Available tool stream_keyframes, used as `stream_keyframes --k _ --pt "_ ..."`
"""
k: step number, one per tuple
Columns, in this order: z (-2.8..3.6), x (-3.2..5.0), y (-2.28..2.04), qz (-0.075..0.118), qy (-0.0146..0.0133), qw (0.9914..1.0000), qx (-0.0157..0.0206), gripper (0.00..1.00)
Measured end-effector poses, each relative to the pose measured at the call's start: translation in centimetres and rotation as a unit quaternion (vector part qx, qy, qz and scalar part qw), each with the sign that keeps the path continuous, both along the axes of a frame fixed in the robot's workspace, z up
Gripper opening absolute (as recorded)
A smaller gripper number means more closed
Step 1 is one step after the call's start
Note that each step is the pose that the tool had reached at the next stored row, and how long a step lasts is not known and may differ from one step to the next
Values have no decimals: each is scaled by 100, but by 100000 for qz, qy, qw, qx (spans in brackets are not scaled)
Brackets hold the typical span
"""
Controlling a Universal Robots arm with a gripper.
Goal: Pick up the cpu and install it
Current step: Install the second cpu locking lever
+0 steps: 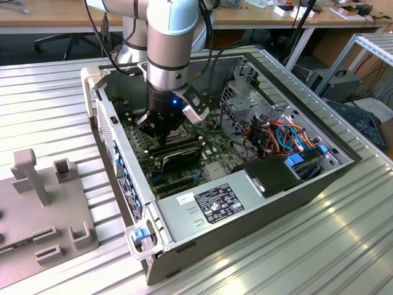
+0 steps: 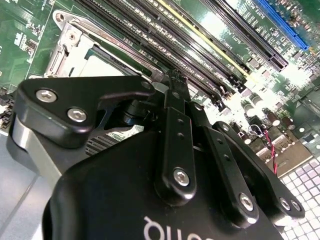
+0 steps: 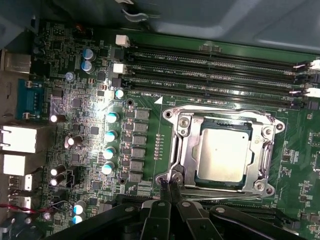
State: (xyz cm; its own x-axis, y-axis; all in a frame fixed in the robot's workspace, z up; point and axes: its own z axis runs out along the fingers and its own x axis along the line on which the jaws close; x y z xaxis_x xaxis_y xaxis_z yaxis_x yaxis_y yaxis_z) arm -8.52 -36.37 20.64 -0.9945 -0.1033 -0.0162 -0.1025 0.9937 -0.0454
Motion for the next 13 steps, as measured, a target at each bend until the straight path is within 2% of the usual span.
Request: stream_keyframes --k 8,13 --pt "-1 -1 16 2 -9 100000 83 11" --pt "-10 -14 19 -7 -157 100000 231 11"
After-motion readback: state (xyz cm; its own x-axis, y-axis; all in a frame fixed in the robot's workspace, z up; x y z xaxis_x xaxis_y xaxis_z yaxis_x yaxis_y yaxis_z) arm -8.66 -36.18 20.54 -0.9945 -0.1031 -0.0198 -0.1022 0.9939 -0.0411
